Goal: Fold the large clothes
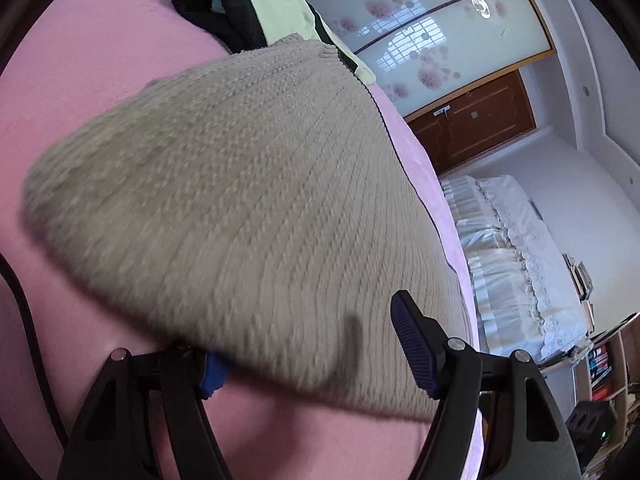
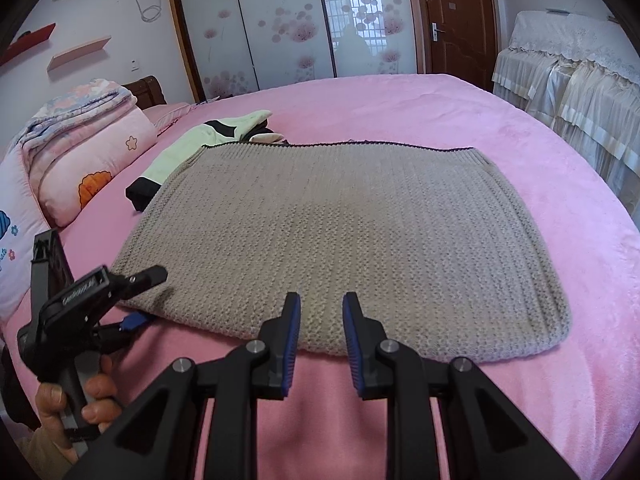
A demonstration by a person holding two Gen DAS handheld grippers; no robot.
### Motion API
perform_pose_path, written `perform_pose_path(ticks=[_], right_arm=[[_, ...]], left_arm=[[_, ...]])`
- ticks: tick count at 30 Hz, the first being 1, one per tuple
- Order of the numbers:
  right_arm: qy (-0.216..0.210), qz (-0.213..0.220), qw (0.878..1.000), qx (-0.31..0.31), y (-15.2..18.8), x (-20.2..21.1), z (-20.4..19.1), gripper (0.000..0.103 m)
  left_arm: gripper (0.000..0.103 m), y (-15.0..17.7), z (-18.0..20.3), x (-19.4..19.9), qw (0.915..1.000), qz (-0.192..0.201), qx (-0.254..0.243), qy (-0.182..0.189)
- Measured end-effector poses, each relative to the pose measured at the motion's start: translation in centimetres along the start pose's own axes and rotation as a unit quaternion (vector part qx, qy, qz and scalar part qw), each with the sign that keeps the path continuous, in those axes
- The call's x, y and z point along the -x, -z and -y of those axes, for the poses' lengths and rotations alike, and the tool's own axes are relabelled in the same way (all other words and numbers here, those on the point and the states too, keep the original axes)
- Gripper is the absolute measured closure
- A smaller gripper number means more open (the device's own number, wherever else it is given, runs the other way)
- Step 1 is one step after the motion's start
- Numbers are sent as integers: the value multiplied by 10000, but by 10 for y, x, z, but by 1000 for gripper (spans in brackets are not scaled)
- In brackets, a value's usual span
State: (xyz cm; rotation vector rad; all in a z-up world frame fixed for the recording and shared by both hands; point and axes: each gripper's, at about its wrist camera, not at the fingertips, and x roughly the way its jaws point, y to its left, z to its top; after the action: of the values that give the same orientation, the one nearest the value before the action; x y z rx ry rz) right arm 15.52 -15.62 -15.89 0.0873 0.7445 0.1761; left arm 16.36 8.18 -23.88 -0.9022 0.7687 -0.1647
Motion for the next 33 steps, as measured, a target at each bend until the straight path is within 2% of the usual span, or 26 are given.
perform_pose_path(ticks=[5, 9, 11, 12, 13, 15, 17, 19, 22, 25, 29, 32, 33], right_arm=[[-25, 56, 10000, -30, -10, -15, 2, 81], [76, 117, 9999, 6, -23, -29, 0, 81], [155, 100, 9998, 13, -33, -40, -2, 81], [208, 69, 9998, 34, -39, -49, -4, 81], [246, 60, 9997, 58, -43, -55, -6, 81], [307, -13, 9995, 89, -52, -71, -13, 82], [271, -59, 9995, 180, -58, -85, -22, 94], [235, -256, 9991, 246, -58, -99, -31, 96], [203, -807, 9960, 321, -43, -127, -33, 96], [-111, -779, 9969, 25, -33, -131, -20, 96], [-741, -840, 9920, -575, -32, -126, 7, 99], [-1079, -952, 9859, -858, -30, -115, 22, 99], [-1272, -995, 9805, -1121, -29, -105, 33, 99]], left_arm=[[33, -23, 6, -26, 9997, 244, 19, -91], [33, -28, 10, -36, 9985, 529, 50, -159], [46, -28, 10, -35, 9969, 736, 119, -241], [59, -27, 8, -32, 9963, 791, 146, -306], [65, -27, 5, -31, 9959, 820, 230, -315], [75, -27, 1, -26, 9949, 903, 365, -273], [77, -25, 3, -21, 9940, 983, 352, -334], [79, -22, 12, -10, 9923, 1112, 131, -528], [81, -16, 39, -2, 9864, 1342, -454, -835], [81, -10, 76, 3, 9753, 1548, -1160, -1063], [82, -5, 125, 3, 9625, 1640, -1879, -1069], [84, 6, 171, -1, 9461, 1693, -2548, -1059], [85, 13, 191, -5, 9386, 1694, -2842, -982]])
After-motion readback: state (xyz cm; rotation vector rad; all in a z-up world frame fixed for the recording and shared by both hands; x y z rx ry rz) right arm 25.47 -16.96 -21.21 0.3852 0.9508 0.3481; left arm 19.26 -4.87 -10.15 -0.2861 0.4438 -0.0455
